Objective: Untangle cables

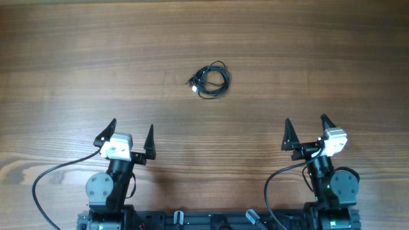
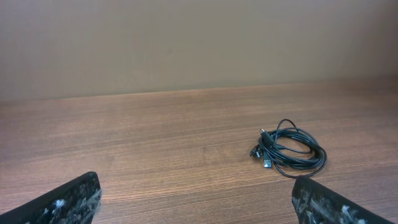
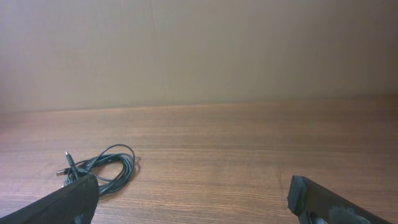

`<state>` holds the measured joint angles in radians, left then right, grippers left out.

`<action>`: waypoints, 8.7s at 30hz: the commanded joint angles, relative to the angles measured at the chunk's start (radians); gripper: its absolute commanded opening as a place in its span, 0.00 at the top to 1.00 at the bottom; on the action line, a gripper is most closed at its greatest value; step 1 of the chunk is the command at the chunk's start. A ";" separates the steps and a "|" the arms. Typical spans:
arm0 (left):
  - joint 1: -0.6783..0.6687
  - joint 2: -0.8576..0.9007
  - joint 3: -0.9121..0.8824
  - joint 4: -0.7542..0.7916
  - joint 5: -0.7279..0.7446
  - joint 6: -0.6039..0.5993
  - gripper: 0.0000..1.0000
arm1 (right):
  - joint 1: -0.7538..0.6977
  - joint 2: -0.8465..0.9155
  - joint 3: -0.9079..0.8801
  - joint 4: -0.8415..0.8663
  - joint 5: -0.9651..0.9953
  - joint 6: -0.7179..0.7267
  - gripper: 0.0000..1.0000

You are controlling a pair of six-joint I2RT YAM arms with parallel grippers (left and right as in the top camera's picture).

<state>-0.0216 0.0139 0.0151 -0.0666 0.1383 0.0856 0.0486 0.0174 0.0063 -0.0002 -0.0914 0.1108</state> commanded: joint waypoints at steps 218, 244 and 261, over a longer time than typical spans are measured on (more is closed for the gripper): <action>-0.050 1.481 1.227 -0.952 0.727 0.260 0.15 | 0.498 1.340 1.089 -0.558 -0.673 0.258 0.96; -0.037 1.400 1.136 -0.834 0.725 0.160 0.96 | 0.497 1.396 1.078 -0.869 -0.013 0.611 0.96; -0.011 1.040 1.135 -0.829 0.660 -0.188 0.96 | 0.412 1.463 1.085 -0.748 -0.270 0.355 0.73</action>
<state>-0.0376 1.0500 1.1301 -0.8864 0.8307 -0.0540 0.4580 1.4700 1.0954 -0.7906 -0.1909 0.6056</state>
